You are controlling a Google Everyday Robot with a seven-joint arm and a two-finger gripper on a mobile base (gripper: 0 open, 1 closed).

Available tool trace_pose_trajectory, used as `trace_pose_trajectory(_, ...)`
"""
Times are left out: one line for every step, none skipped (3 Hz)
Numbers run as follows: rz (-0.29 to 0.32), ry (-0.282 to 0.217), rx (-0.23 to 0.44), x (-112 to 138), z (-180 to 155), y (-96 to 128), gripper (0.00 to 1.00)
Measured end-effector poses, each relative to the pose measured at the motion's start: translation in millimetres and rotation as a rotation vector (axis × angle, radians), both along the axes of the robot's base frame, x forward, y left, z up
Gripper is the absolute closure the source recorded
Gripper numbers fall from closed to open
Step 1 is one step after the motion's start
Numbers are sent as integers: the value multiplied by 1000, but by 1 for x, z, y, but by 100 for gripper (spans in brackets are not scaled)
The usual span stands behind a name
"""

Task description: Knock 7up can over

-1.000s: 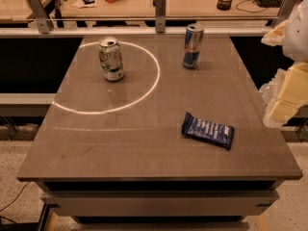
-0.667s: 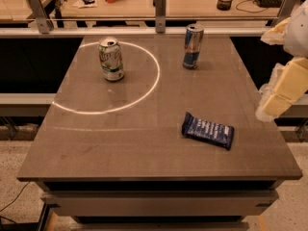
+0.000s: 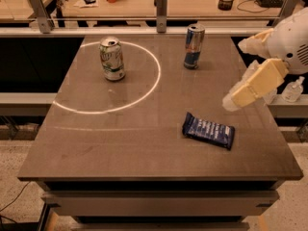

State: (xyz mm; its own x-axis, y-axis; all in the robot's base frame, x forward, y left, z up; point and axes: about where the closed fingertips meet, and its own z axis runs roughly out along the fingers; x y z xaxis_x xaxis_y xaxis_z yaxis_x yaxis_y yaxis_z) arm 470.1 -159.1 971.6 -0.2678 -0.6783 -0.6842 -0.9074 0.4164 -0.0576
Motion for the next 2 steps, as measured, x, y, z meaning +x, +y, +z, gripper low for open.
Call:
trace_pose_trajectory(-2, -7, 149, 13, 3, 41, 0)
trace_pose_trajectory(-40, 6, 238, 30, -7, 73, 0)
